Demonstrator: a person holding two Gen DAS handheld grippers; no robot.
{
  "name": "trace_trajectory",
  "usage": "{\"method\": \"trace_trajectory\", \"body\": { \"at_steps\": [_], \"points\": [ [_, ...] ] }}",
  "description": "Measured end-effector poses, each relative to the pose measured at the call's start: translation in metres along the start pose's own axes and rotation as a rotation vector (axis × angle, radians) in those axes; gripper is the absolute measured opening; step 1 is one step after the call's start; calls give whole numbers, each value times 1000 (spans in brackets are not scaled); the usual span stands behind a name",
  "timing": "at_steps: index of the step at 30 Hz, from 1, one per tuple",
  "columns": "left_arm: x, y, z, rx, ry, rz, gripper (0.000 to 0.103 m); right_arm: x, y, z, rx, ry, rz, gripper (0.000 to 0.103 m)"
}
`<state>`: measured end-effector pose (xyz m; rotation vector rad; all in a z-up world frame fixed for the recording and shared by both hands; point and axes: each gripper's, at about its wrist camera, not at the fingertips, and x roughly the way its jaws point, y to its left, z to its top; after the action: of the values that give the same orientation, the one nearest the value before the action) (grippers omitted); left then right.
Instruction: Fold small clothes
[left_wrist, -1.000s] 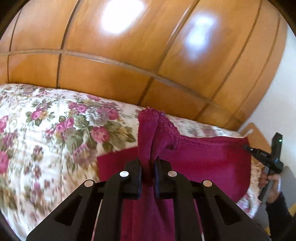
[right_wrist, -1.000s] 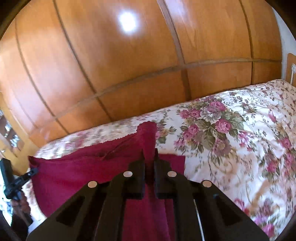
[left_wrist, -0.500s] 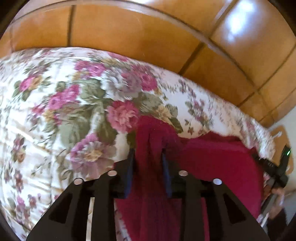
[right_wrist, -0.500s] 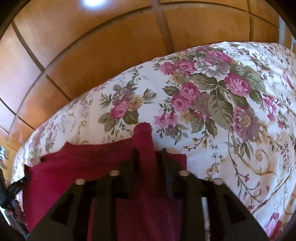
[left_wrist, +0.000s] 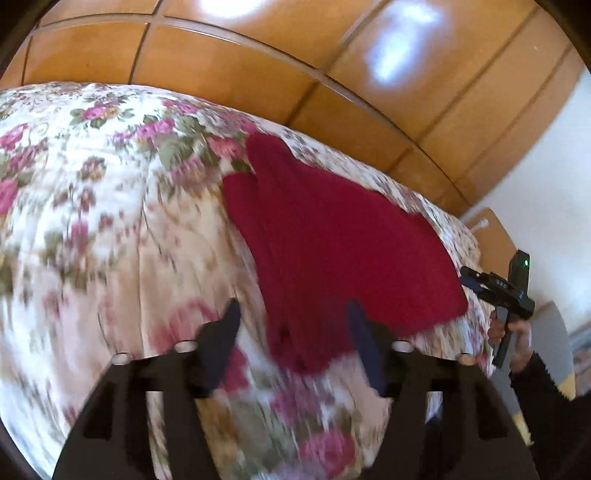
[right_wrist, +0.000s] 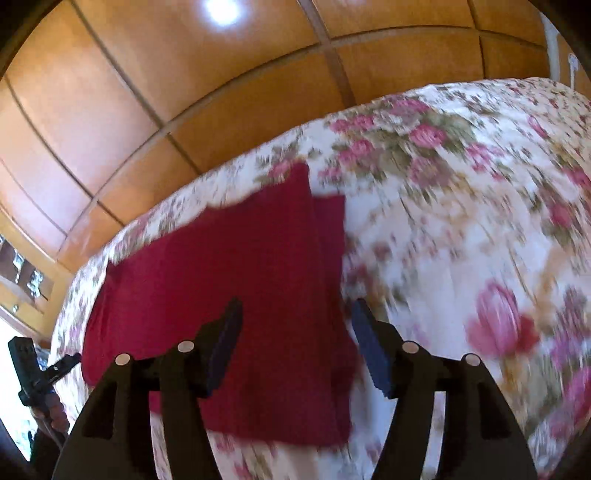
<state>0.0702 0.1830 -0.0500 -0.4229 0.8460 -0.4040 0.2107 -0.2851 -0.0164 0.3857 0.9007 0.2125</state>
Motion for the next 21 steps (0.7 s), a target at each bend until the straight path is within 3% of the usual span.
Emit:
{"method": "trace_trajectory", "body": {
  "at_steps": [6,7,8,9,10,17,20,21],
  "points": [
    [20,-24,-29,193,35,55,60,-13,-12,-34,37,33,10,56],
    [24,-25,-29,206,42,58,48,-12,-13,-36,40,41,15,53],
    [29,-26,-29,218,57,52,34,-8,-13,-38,37,58,16,39],
    [33,-25,-28,229,72,58,21,-6,-13,-39,32,70,15,15],
    [34,-26,-26,247,76,65,14,-4,-13,-38,25,83,10,10],
    [1,-44,-23,470,95,130,6,-38,5,-15,-69,5,-23,8],
    [13,-38,-35,479,155,146,6,-19,0,-19,-87,55,-90,8],
    [21,-33,-42,483,183,168,0,-5,-5,-25,-87,96,-124,8]
  ]
}}
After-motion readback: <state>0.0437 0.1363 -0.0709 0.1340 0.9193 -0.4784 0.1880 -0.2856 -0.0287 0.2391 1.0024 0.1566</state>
